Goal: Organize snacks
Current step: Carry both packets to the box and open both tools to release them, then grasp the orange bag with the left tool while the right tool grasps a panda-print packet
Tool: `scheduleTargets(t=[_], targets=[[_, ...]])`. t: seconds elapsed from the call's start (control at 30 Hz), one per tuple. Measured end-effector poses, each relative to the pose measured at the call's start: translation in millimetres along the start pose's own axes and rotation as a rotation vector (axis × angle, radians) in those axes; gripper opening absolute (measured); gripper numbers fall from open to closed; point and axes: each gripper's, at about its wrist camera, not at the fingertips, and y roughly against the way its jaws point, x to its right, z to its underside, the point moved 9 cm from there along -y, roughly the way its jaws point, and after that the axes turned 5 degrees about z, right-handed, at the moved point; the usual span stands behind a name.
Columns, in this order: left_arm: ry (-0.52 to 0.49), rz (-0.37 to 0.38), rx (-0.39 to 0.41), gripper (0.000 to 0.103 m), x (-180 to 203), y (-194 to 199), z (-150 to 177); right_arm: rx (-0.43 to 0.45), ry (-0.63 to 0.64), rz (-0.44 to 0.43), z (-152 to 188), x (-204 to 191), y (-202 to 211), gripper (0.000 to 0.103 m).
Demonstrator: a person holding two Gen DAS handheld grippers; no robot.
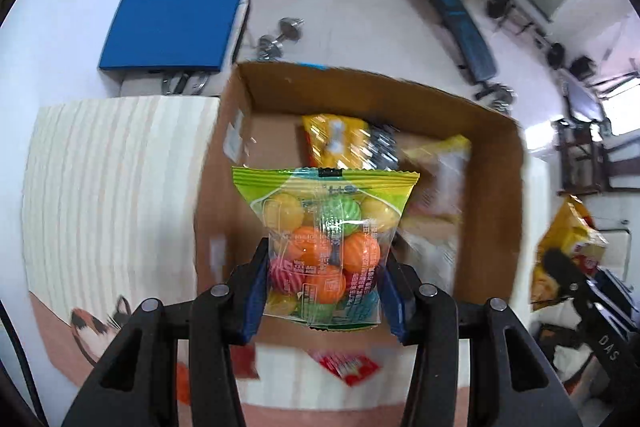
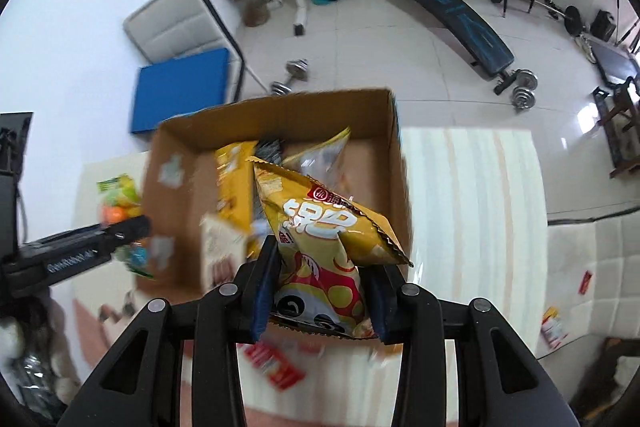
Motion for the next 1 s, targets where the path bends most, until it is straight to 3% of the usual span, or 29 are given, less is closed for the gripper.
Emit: scheduleTargets(t=[0.13,0.3,0.33,0.4,0.43,0.47,0.53,0.7,1.0], targets=[[0.043,-0.027,-0.061,0.046,-18.8,-36.0,-31.3,-0.048,-0.001,0.056,-34.5,6.0,-45.8,0.042],[0.057,-0.059,-0.100,0.047,-31.2,-59.4,-54.5,-0.116,-0.019,0.074,-51.1,9.9,-83.0,0.047],[0.054,-0.055,-0.117,0.047,-30.0,-63.6,-55.3,-0.124,-0.018,0.097,-53.6,10.4,-91.3,0.053],[0.047,-0.015,-0.145,0.047,-22.8,-70.5,-56.5,-0.122,-0.024,0.119,-58.2,12.6,-98.5,0.090],[0.043,-0.008,-0.148,0.049,-20.3,-70.8,-58.5,-0.118,-0.026,0.110,-59.1,11.3,-99.4,0.092],[0.037,-0.022,-0.137,0.051,-19.2,-70.4,-60.8,-0.117,-0.026,0.106,-59.3,10.1,-99.4,0.092],[0.028,-0.035,-0.116,0.069,-16.3,-64.7,-63.2,-0.123,-0.018,0.093,-58.7,6.5,-99.7,0.092],[0.034,-0.011,-0.101,0.082,-10.4,-56.7,-59.7,-0.138,0.003,0.055,-49.7,-3.9,-98.5,0.092],[0.011,0.043,-0.038,0.083,-3.3,-35.0,-36.0,-0.101,0.008,0.013,-27.9,-19.2,-81.8,0.096]])
